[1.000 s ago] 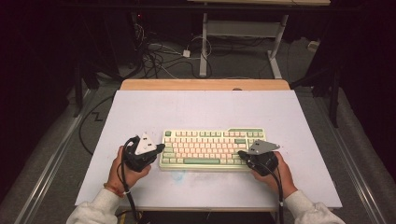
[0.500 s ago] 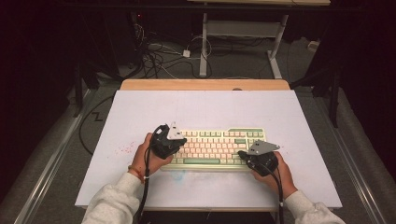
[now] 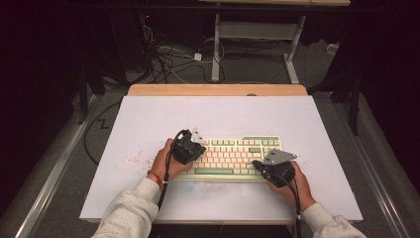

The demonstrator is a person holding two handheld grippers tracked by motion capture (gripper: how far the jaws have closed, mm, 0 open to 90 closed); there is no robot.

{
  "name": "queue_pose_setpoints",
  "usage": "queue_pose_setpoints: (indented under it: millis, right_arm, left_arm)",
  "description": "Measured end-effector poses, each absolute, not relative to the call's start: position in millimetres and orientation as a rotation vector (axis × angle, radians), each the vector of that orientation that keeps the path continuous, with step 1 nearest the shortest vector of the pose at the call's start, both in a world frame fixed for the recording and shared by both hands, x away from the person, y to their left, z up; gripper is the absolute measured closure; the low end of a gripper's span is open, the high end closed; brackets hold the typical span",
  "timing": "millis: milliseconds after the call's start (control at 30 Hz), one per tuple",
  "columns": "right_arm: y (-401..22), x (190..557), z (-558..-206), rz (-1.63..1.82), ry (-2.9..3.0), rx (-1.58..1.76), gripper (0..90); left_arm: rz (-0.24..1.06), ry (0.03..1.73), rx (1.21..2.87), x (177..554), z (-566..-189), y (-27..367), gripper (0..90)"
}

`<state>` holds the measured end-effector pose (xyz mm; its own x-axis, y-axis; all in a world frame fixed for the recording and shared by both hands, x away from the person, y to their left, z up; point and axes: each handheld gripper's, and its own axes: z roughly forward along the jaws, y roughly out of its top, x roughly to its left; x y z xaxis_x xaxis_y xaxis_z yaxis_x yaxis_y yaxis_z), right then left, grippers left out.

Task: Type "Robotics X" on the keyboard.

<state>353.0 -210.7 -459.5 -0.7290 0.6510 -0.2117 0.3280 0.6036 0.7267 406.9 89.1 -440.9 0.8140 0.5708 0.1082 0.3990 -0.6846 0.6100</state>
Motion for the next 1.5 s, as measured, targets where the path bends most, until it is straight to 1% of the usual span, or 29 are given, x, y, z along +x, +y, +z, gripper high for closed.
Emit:
queue_pose_setpoints:
  millis: [233,333,433,567,733,767,833,900,967,1000,1033,1067,1100,1133,1200,1267,1333,1367,1433,1500]
  right_arm:
    - [-211,353,-459,0.942,2.374,0.776,90.0]
    - [-211,353,-459,0.942,2.372,0.768,90.0]
    - [-210,353,-459,0.938,2.370,0.765,90.0]
    - [-212,353,-457,0.943,2.372,0.764,90.0]
    - [-218,350,-448,0.994,2.332,0.774,90.0]
    - [-219,349,-446,1.001,2.328,0.769,90.0]
    - [-220,346,-440,1.022,2.317,0.766,90.0]
    - [-221,345,-439,1.029,2.316,0.767,90.0]
    - [-221,344,-436,1.032,2.317,0.760,90.0]
    - [-221,343,-435,1.033,2.318,0.760,90.0]
    - [-221,343,-435,1.033,2.318,0.760,90.0]
    - [-222,343,-433,1.035,2.317,0.758,90.0]
    - [-222,343,-433,1.035,2.317,0.758,90.0]
    - [-223,342,-432,1.037,2.313,0.760,90.0]
    - [-223,343,-430,1.042,2.310,0.760,90.0]
    - [-224,344,-429,1.046,2.306,0.766,90.0]
    - [-224,345,-428,1.046,2.306,0.768,90.0]
    - [-224,345,-428,1.046,2.306,0.768,90.0]
    - [-224,347,-427,1.051,2.306,0.771,90.0]
    - [-223,349,-426,1.054,2.304,0.774,90.0]
  left_arm:
    - [0.388,0.693,2.411,404,-440,87,87.4]
    - [0.405,0.675,2.469,403,-444,82,87.4]
    - [0.409,0.675,2.468,403,-445,81,87.4]
    - [0.401,0.688,2.396,400,-435,87,87.4]
    - [0.470,0.672,2.353,393,-425,94,86.9]
    - [0.479,0.663,2.336,391,-424,96,86.2]
    - [0.500,0.650,2.302,386,-420,102,82.1]
    - [0.530,0.635,2.267,379,-416,108,81.6]
    - [0.570,0.618,2.246,374,-413,114,69.3]
    - [0.585,0.612,2.233,371,-412,118,66.5]
    - [0.588,0.609,2.219,368,-412,121,66.5]
    - [0.598,0.598,2.210,365,-412,124,57.4]
    - [0.621,0.594,2.201,362,-412,127,57.4]
    - [0.653,0.607,2.189,359,-413,130,52.2]
    - [0.677,0.609,2.176,353,-416,137,40.5]
    - [0.711,0.622,2.159,347,-419,143,32.1]
    - [0.715,0.624,2.148,342,-423,151,24.0]
    - [0.733,0.633,2.135,340,-425,155,22.6]
    - [0.721,0.655,2.121,336,-429,163,21.1]
    - [0.735,0.672,2.123,331,-435,170,19.6]
